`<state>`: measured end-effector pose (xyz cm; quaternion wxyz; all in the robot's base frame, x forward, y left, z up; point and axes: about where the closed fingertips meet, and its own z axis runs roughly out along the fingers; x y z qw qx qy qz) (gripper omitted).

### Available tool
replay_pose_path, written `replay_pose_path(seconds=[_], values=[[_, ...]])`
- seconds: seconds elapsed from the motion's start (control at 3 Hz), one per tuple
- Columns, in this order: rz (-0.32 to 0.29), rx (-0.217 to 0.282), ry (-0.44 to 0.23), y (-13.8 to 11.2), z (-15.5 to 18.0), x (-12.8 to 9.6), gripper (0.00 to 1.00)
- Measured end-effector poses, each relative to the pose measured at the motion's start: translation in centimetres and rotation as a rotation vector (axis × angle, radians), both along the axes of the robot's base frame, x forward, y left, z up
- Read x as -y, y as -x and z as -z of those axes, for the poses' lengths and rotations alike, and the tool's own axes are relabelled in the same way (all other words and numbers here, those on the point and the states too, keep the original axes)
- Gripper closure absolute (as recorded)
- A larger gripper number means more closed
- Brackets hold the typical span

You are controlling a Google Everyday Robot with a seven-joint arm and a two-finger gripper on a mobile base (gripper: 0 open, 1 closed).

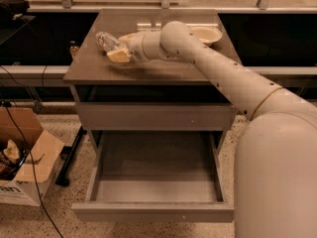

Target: Place water bottle into middle drawer

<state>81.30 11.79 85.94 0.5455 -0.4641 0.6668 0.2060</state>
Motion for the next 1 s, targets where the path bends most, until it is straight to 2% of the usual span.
replay_pose_path(seconds=[0.33, 0.67, 1.0], values=[[0.023, 0.036, 0.027, 1.4, -2.0, 1.6, 1.0], [0.015, 0.052, 0.025, 4.9, -3.7, 3.8, 1.0], [-0.044, 0.05, -0.032, 9.1, -4.0, 6.8, 1.0]])
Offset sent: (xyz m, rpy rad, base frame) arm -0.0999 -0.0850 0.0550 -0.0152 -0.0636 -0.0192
